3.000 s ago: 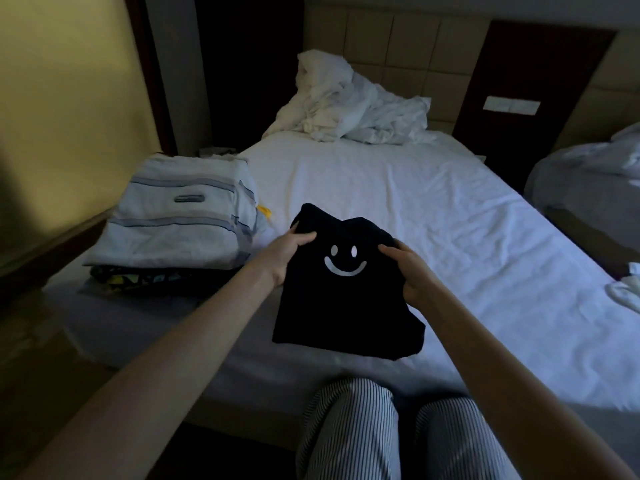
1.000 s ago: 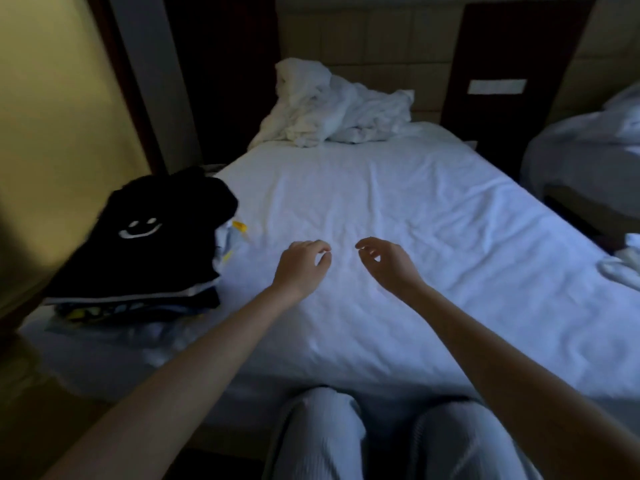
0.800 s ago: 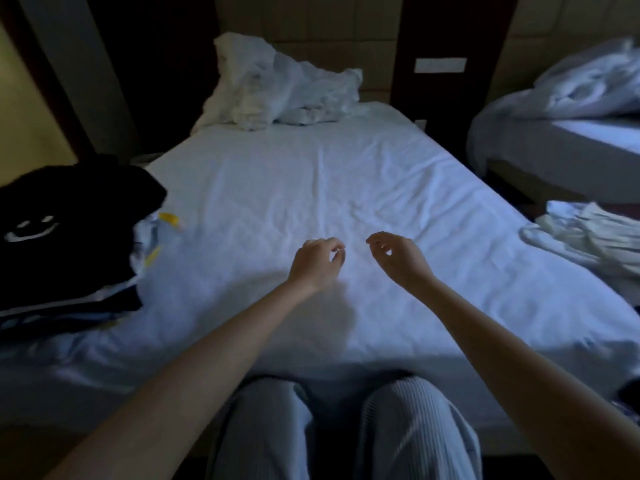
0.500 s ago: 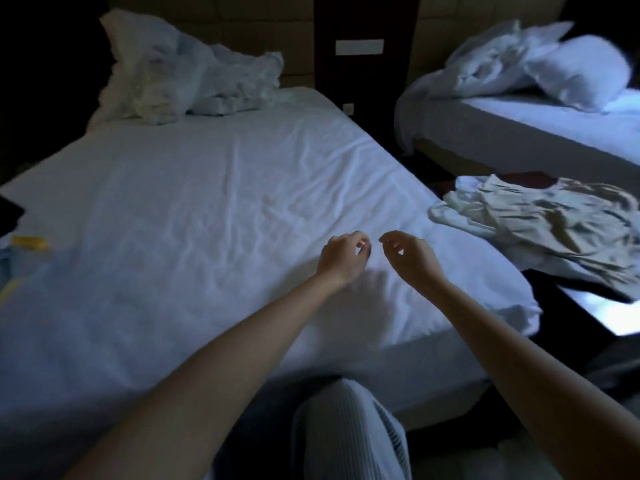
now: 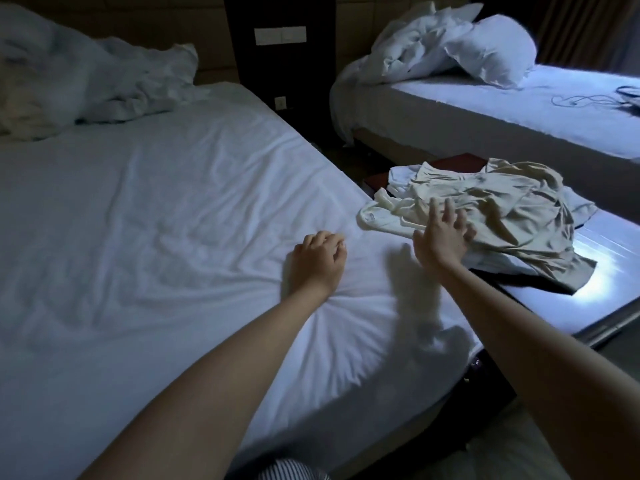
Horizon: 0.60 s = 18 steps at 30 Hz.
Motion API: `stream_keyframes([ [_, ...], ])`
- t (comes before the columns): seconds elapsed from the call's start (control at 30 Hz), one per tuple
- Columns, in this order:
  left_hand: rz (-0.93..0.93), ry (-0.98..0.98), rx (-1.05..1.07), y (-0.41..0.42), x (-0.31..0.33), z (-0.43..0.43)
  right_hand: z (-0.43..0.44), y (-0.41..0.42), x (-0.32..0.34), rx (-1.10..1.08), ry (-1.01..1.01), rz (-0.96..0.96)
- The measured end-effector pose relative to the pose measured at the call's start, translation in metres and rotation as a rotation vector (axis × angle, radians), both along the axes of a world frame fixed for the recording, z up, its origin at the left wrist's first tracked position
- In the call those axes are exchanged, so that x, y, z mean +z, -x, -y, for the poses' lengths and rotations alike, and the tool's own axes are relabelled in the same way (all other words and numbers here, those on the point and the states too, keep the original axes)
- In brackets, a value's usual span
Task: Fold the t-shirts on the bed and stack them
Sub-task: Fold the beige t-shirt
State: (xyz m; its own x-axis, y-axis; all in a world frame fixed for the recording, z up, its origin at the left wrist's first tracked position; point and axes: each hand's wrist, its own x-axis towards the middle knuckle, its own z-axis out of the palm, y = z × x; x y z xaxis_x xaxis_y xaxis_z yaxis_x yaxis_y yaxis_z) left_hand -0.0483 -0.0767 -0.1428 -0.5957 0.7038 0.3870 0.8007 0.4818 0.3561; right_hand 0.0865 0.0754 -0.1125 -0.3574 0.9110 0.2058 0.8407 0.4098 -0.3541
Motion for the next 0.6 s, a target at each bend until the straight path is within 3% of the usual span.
stream_keyframes([
  [0.1, -0.023, -0.004, 0.011, 0.000, 0.000, 0.000, -0.021, 0.006, -0.005, -0.108, 0.062, -0.002],
  [0.27, -0.021, -0.013, 0.007, -0.001, 0.000, 0.001, -0.040, -0.004, -0.007, -0.125, 0.056, -0.219],
  [0.47, 0.020, -0.047, -0.006, 0.001, -0.002, -0.002, -0.039, -0.022, 0.002, -0.077, -0.041, -0.007],
  [0.6, 0.047, -0.028, -0.016, -0.003, 0.003, 0.001, -0.013, -0.005, 0.027, -0.014, 0.072, -0.257],
])
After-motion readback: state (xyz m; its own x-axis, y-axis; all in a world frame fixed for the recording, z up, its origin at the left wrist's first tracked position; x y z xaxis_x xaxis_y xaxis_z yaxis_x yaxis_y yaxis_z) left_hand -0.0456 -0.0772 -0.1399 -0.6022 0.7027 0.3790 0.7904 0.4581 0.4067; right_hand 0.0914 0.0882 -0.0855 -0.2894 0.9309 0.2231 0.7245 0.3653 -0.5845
